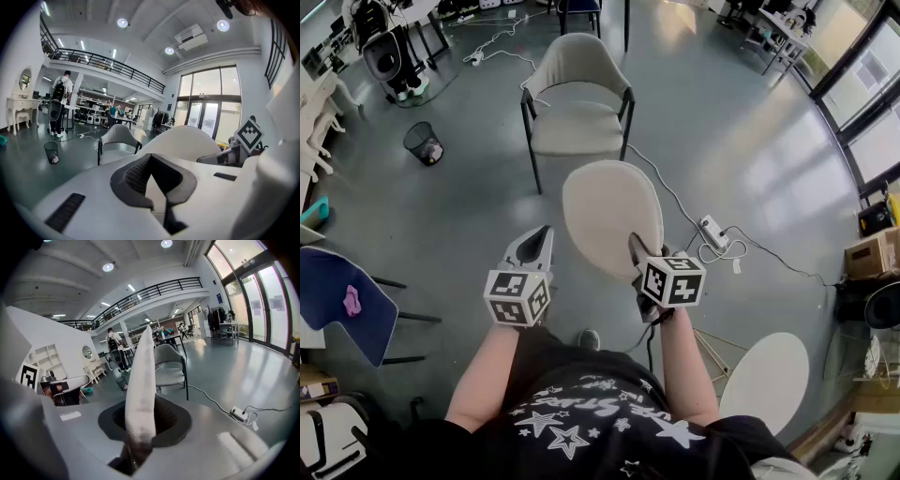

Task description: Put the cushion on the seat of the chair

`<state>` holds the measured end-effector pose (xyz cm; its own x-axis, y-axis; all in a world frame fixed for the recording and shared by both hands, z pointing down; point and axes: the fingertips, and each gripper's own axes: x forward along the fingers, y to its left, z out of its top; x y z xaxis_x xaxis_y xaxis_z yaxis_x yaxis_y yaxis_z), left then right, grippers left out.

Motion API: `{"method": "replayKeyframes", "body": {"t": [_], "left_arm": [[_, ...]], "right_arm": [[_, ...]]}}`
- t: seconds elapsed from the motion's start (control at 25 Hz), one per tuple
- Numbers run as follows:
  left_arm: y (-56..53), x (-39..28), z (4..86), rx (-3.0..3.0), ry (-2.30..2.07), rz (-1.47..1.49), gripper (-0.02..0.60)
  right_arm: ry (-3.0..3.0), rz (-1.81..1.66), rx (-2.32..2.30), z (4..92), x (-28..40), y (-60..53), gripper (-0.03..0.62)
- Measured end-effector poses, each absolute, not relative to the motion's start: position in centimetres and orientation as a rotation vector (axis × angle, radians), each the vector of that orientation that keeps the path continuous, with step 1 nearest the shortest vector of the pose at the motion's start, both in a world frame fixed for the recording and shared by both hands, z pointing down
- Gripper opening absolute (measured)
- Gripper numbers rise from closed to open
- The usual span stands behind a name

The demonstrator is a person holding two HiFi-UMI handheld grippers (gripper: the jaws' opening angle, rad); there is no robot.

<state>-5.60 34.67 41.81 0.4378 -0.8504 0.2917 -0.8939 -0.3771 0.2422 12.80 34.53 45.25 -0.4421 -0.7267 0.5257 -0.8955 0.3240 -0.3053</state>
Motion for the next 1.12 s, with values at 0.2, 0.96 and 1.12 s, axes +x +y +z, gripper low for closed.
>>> {"method": "replayKeyframes", "body": {"t": [0.2, 0.96, 1.12], "left_arm": [[35.5, -4.9, 41.9, 2.333, -1.481, 0.185, 0.008], [36.5, -3.7, 42.7, 2.310, -1.502, 0.223, 0.008], [37.2, -4.9, 42.9, 2.279, -1.547, 0.240, 0.008]], "right_arm": [[-2.308, 0.806, 1.454, 45.0, 13.3, 35.4, 0.057], [-2.342, 0.856, 1.428, 45.2, 14.4, 35.9, 0.058], [-2.365, 0.893, 1.419, 45.4, 14.6, 35.7, 0.058]]}}
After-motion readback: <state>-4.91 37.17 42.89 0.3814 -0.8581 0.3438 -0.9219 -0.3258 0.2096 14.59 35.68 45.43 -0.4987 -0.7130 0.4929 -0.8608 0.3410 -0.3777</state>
